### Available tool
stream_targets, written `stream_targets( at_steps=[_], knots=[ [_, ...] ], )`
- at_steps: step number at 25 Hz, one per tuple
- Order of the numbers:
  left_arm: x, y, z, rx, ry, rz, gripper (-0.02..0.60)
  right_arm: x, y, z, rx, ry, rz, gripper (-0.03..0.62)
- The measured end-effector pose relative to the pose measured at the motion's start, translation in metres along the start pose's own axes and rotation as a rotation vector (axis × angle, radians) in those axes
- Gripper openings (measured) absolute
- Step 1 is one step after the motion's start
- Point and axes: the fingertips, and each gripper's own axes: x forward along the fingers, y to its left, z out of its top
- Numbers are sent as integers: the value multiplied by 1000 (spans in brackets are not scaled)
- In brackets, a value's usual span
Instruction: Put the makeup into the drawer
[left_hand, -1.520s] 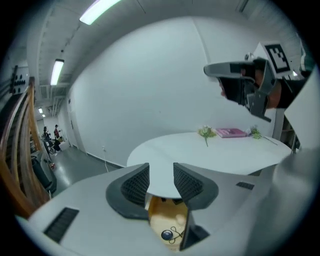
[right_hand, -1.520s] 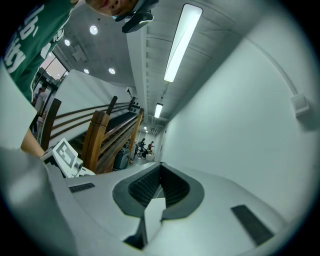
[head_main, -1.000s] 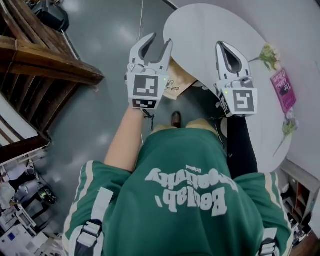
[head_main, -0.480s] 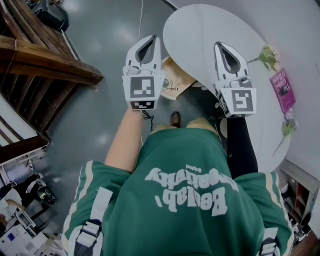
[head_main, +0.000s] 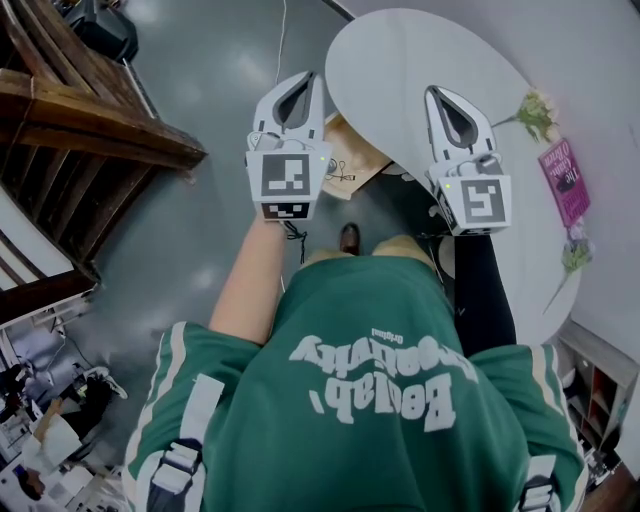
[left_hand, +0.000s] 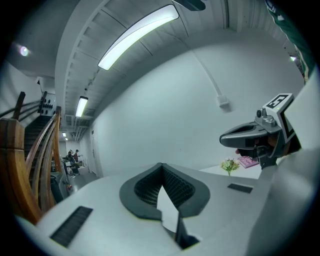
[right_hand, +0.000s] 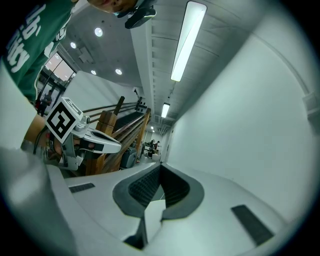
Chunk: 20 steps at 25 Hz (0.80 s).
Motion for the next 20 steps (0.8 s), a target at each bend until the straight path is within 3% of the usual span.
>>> stream_targets(
  at_steps=[20],
  knots=[
    [-13,-1,-3,0,17,16,15,-12,4,3,5,-22,1,8]
  ],
)
